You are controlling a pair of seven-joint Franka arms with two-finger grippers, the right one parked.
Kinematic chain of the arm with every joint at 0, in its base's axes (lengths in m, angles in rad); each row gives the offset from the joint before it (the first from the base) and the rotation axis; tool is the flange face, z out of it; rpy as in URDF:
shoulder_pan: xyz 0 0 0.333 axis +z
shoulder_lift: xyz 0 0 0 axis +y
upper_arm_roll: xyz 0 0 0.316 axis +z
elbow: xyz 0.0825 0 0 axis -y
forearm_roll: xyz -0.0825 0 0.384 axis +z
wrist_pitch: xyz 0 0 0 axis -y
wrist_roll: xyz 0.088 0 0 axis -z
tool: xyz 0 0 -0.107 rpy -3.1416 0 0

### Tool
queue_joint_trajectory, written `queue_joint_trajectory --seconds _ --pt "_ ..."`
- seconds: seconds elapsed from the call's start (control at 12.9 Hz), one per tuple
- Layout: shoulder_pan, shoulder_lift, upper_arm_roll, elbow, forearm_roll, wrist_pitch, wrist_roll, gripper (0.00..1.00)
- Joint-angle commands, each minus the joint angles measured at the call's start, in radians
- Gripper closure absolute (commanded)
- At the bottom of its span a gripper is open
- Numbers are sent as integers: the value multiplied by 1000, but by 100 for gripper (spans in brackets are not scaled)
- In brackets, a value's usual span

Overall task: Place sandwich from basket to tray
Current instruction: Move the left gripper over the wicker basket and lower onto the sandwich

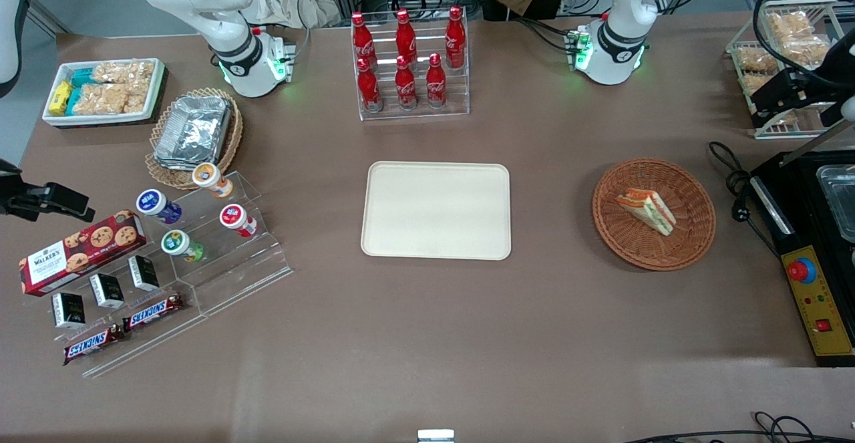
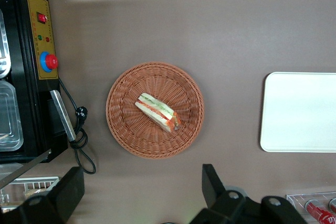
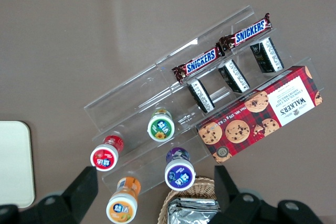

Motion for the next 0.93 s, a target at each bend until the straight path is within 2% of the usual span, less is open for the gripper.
queue_joint_trajectory --seconds 0.0,0.16,0.47,0.54,0.7,0.86 --pt "3 15 -1 28 3 -13 -38 0" --pt "3 16 -5 27 3 -13 -104 0" --pt "0 10 -13 -77 -11 -13 -557 0" --pt "0 7 -13 -112 -8 4 -625 0" --pt "-1 -27 -19 -242 3 106 -695 0" --pt "0 -87 -22 -466 5 319 -785 0"
